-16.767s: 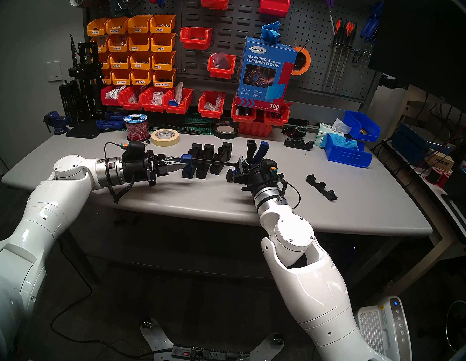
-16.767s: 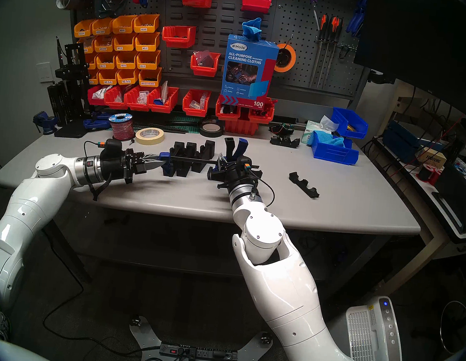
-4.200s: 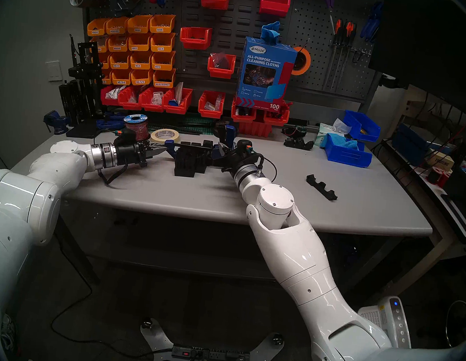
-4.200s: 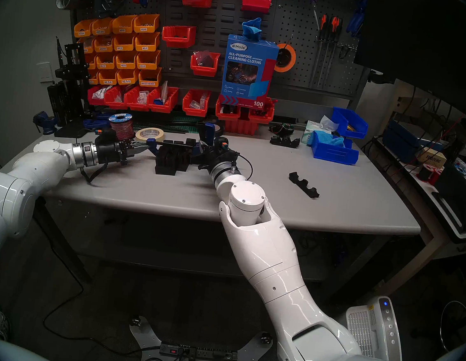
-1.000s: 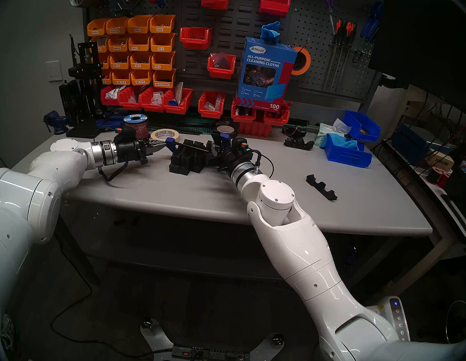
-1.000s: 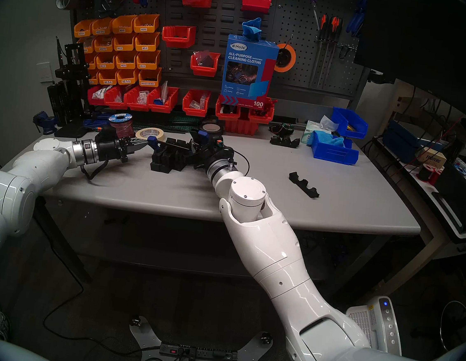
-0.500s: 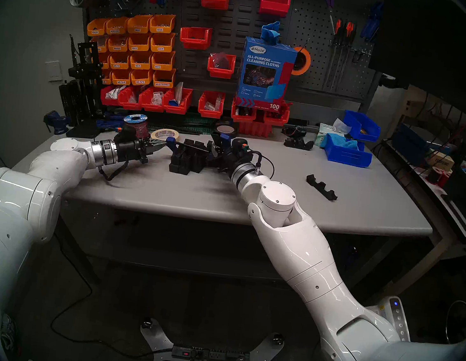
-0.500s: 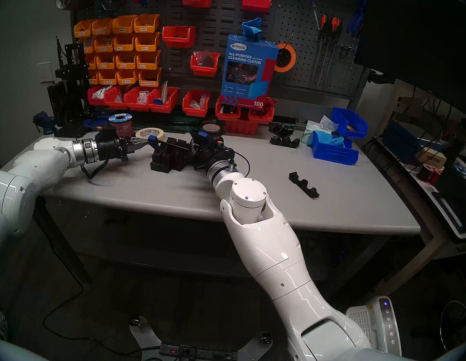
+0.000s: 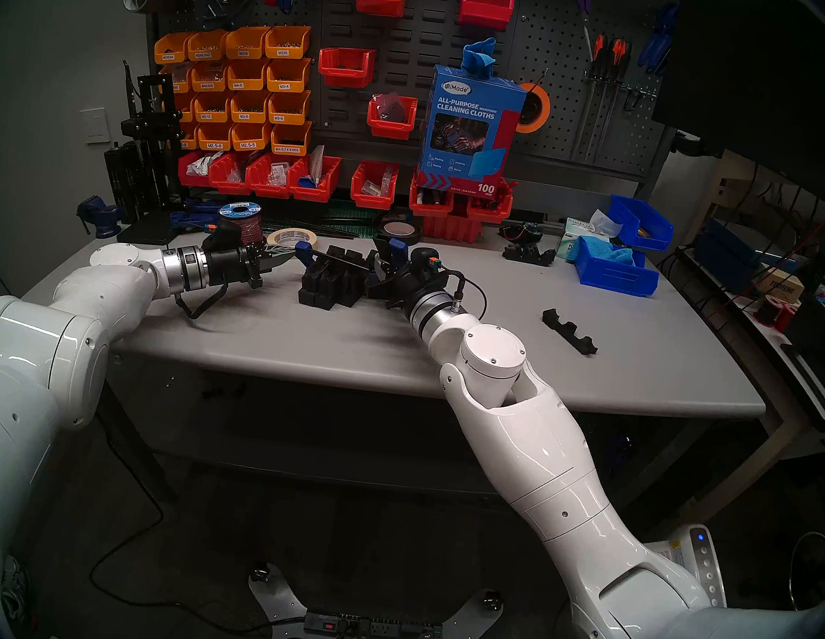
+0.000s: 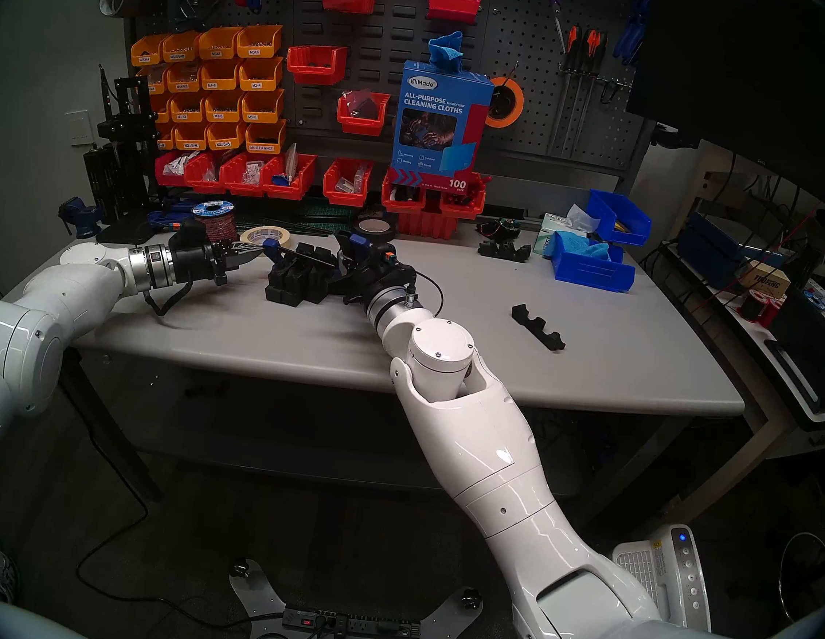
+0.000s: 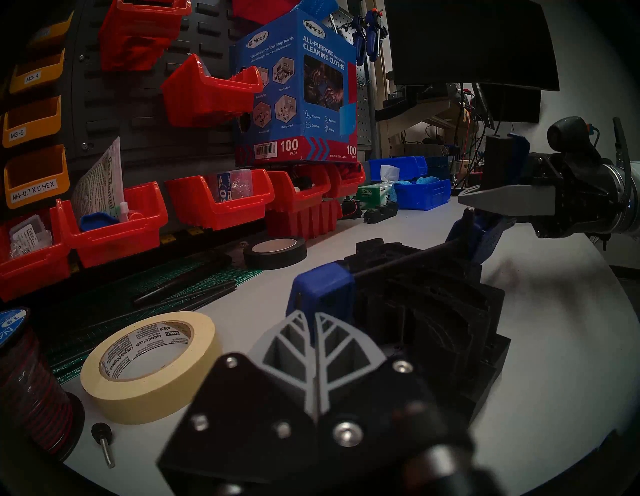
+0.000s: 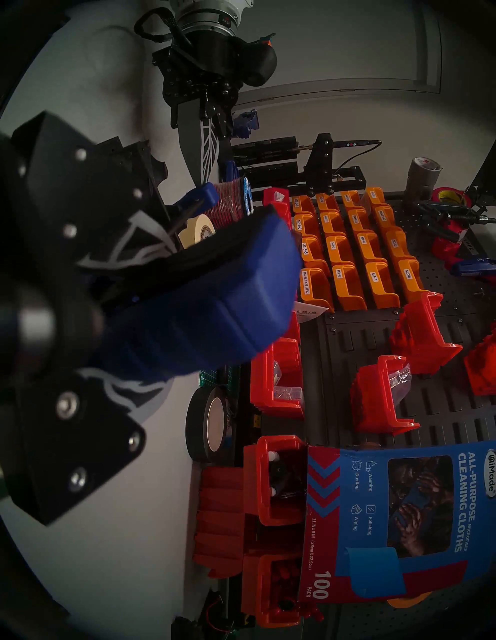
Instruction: Clamp the two 3D printed pieces together with the clamp
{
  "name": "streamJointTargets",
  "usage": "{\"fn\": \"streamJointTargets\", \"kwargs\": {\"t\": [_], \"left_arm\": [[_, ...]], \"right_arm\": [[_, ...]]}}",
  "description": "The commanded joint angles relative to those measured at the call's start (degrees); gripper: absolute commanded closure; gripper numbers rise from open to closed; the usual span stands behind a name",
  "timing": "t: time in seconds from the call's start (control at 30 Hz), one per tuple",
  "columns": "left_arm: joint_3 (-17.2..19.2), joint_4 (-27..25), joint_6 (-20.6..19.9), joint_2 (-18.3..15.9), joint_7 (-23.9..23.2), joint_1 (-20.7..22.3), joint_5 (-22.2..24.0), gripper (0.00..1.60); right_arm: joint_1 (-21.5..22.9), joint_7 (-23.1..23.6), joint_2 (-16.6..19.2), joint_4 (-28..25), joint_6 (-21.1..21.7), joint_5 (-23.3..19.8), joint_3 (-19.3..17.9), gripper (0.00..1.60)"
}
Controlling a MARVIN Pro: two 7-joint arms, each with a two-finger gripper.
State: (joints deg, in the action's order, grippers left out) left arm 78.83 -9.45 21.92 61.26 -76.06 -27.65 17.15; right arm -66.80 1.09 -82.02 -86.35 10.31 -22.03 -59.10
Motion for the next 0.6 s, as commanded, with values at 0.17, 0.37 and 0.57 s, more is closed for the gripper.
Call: {"fn": "streamJointTargets", "kwargs": {"t": [0.17,0.37,0.57], "left_arm": [[0.04,-1.37,0.01,1.84,-1.96,2.45,0.28,1.6],[0.06,-1.32,0.04,1.85,-2.02,2.48,0.27,1.6],[0.08,-1.24,0.06,1.86,-2.14,2.53,0.26,1.6]], "right_arm": [[0.73,0.63,-0.77,-3.26,-0.41,-0.33,0.56,1.6],[0.56,0.52,-0.32,-3.63,-0.29,-0.46,0.39,1.6],[0.28,0.28,0.28,-3.91,-0.16,-0.58,0.17,1.6]]}}
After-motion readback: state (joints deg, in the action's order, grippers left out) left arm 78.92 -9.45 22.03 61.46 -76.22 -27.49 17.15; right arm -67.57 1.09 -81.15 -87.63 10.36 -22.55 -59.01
